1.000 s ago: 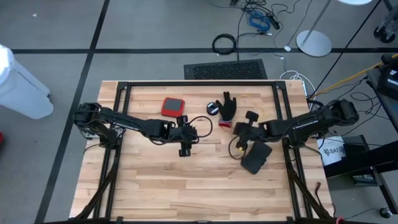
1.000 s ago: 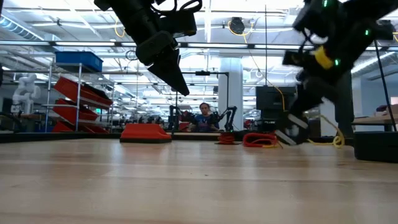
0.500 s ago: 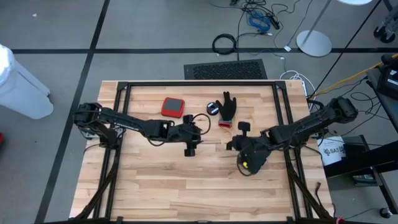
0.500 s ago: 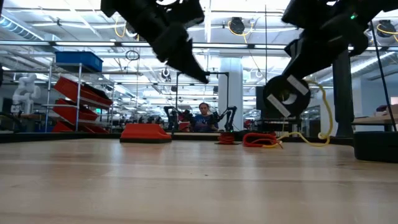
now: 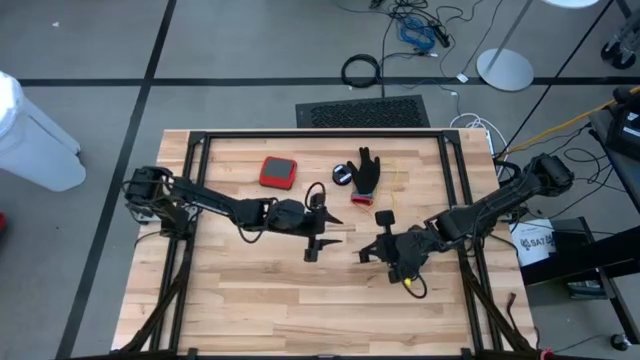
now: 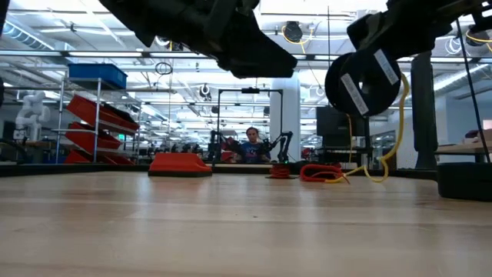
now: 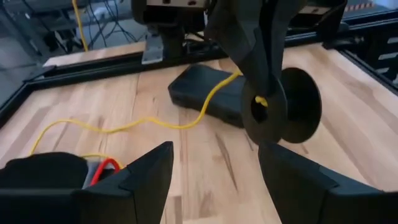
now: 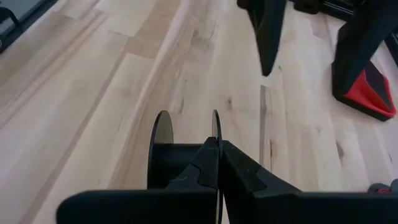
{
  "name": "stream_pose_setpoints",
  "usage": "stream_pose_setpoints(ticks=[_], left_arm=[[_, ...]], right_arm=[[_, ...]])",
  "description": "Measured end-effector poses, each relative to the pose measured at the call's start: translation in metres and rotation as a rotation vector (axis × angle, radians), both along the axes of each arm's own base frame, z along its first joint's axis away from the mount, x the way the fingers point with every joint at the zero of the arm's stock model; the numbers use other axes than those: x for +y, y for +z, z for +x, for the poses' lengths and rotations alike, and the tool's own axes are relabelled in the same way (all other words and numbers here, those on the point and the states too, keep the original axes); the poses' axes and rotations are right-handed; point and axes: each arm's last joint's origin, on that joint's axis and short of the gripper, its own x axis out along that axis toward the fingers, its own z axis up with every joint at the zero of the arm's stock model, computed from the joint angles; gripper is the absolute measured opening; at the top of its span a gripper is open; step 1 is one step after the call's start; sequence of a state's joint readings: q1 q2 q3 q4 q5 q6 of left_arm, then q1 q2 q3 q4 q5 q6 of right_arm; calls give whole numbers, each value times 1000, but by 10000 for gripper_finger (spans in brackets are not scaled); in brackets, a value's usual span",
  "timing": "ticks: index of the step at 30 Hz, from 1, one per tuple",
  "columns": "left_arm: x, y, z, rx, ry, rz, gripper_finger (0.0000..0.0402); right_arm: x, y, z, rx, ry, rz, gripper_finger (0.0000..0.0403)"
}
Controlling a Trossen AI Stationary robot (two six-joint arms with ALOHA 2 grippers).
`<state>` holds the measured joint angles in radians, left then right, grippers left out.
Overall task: Coil cords
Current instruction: Coil the yellow wire onto spool
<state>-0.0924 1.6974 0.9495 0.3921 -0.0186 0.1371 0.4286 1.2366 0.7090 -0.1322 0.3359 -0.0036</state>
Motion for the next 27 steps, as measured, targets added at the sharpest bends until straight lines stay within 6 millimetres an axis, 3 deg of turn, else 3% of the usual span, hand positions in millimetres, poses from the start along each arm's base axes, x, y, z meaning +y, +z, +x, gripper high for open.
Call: stream_pose_setpoints(ticks=[9, 16, 27], left_arm=[[-1, -4, 3, -12, -14, -6, 244], [2, -4, 3, -12, 83, 30, 244], [3, -5, 2, -2, 88, 35, 244]], right_arm=[[-6, 2, 4, -30, -21, -5, 0], [-13, 8, 10, -94, -43, 0, 0], [-18, 7, 13, -70, -27, 75, 0]])
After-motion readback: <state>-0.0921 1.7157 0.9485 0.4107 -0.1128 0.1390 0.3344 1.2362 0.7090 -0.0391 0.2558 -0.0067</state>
